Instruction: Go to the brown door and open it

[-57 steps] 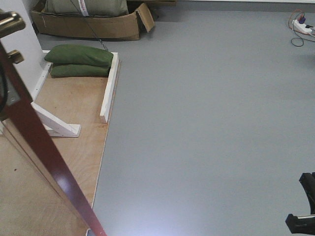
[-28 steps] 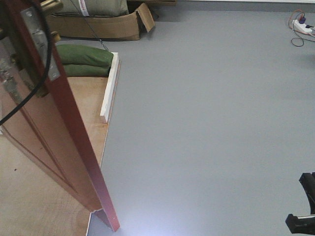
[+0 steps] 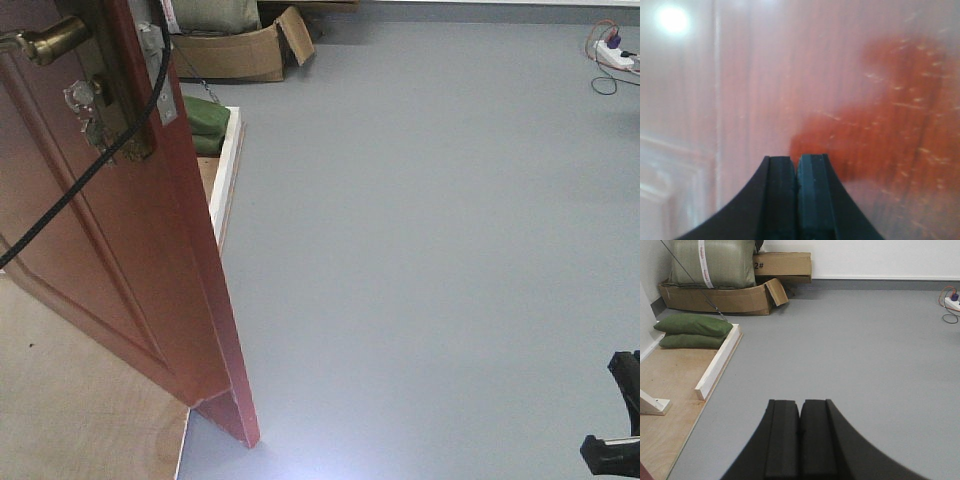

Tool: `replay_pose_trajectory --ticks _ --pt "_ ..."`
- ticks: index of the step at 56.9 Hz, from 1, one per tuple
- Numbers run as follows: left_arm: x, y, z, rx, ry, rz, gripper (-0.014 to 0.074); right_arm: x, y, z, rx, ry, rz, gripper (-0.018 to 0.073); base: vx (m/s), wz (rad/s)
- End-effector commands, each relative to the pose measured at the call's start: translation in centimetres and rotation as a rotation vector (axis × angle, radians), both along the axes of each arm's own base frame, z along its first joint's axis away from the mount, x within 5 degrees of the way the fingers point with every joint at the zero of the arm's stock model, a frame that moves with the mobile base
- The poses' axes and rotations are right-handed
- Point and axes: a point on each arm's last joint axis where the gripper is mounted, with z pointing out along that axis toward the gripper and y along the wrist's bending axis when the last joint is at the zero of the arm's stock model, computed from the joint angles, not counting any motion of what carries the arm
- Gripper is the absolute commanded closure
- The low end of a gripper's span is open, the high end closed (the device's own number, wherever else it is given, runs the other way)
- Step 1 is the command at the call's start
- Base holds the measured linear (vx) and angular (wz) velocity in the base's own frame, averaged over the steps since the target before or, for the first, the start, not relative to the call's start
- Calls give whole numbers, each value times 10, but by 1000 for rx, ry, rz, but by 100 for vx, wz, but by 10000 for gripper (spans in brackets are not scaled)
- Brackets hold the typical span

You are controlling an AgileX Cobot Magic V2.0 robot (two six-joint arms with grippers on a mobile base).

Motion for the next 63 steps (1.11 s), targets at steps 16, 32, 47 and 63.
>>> replay_pose_trajectory --ticks 16,32,47,63 --pt "-12 -12 34 -72 -300 -77 531 2 0 6 -5 -78 -2 559 0 0" --pt "-13 -12 38 -115 -351 -97 531 2 0 6 -5 -78 -2 559 0 0" --pt "-10 -14 37 -324 -323 -175 530 2 0 6 -5 -78 -2 559 0 0" --pt "-22 -14 54 -357 -537 -233 530 2 0 6 -5 -78 -2 559 0 0"
